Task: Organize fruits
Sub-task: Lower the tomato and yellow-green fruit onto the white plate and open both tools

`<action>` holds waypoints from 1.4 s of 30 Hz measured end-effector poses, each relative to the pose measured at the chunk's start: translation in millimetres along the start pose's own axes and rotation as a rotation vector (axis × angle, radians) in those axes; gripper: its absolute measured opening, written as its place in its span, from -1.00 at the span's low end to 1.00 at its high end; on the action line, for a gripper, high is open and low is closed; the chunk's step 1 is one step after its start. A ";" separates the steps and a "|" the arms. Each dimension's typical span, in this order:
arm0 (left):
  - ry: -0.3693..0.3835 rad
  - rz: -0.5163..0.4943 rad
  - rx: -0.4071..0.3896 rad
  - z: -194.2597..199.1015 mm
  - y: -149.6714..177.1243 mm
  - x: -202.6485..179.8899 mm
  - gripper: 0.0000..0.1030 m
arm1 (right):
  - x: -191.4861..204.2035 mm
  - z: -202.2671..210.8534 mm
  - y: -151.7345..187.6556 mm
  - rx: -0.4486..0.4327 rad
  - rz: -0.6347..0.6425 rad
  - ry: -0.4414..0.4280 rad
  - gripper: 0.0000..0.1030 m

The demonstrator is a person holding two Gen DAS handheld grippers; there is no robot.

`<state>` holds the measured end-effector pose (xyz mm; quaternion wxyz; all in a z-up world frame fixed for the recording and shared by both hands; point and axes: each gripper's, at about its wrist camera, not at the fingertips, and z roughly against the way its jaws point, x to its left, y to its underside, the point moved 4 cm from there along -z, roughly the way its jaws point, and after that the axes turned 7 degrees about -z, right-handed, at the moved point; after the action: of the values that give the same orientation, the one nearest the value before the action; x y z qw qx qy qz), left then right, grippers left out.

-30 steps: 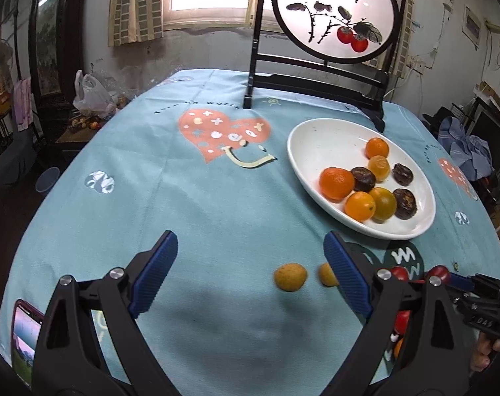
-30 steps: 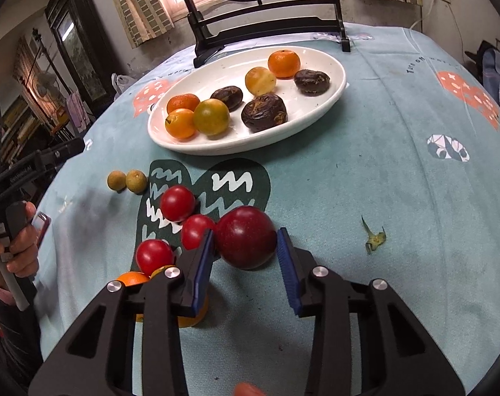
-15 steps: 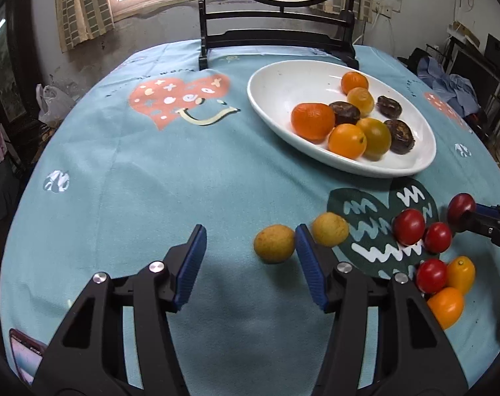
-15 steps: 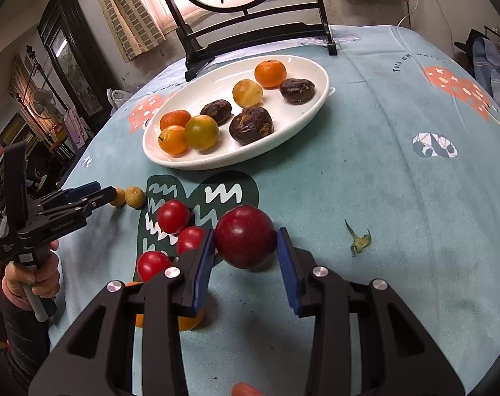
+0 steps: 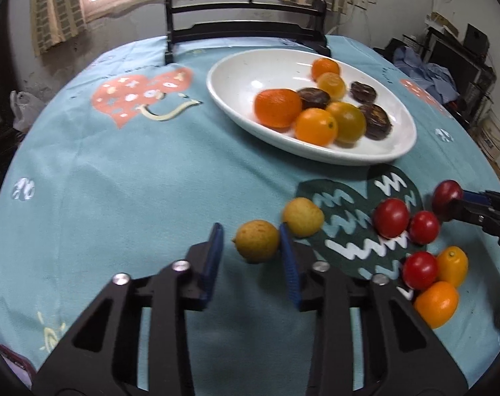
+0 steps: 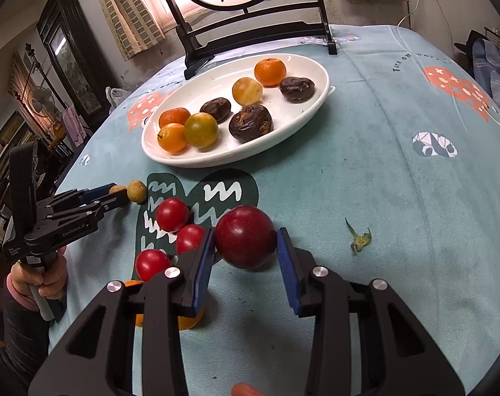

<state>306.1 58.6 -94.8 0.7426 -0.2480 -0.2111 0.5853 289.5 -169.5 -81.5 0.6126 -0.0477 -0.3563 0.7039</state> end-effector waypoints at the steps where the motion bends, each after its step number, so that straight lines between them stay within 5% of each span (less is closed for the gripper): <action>1: -0.012 -0.018 -0.001 -0.4 0.3 -3.0 -0.45 | -0.2 0.4 -0.3 -0.002 0.000 0.000 -0.26; 8: -0.050 -0.030 0.003 2.0 0.9 -4.8 -0.46 | 1.3 1.8 -1.0 -0.009 0.006 -0.002 -0.26; 12: -0.042 0.006 -0.060 21.4 -4.9 -1.9 -0.46 | 4.3 4.4 -2.5 -0.029 0.025 -0.006 -0.26; 20: 0.026 0.061 -0.176 40.0 -42.7 -13.9 -0.46 | 13.8 13.6 -33.6 -0.192 0.036 -0.041 -0.25; 28: 0.021 0.075 -0.180 2.5 -113.8 -19.8 -0.46 | 10.3 -22.7 -91.6 -0.234 0.004 -0.015 -0.25; 33: -0.006 0.070 -0.130 -29.2 -129.0 -23.8 -0.45 | 5.4 -47.2 -108.7 -0.203 0.002 -0.014 -0.23; 35: -0.036 0.088 -0.109 -35.1 -130.4 -20.9 -0.16 | 3.8 -49.5 -110.6 -0.206 -0.005 -0.020 -0.01; 36: -0.051 0.099 -0.113 -33.4 -129.2 -18.9 0.32 | 2.6 -48.3 -111.6 -0.203 -0.016 -0.020 0.24; 37: -0.072 0.106 -0.131 -29.1 -128.5 -17.3 0.48 | 1.7 -44.0 -112.3 -0.207 -0.032 -0.024 0.26; 39: -0.116 0.089 -0.153 -18.3 -127.1 -17.2 0.55 | 2.4 -34.5 -111.8 -0.220 -0.048 -0.028 0.27; 41: -0.138 0.085 -0.173 -4.5 -124.3 -18.1 0.70 | 6.0 -21.4 -109.2 -0.229 -0.055 -0.026 0.57; 42: -0.141 0.087 -0.189 3.6 -121.7 -18.9 0.74 | 8.3 -12.9 -105.9 -0.245 -0.058 -0.039 0.87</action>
<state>392.7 17.3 -17.5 0.6733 -0.2840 -0.3059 0.6102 381.7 -156.8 -28.7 0.6150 -0.0981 -0.4529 0.6380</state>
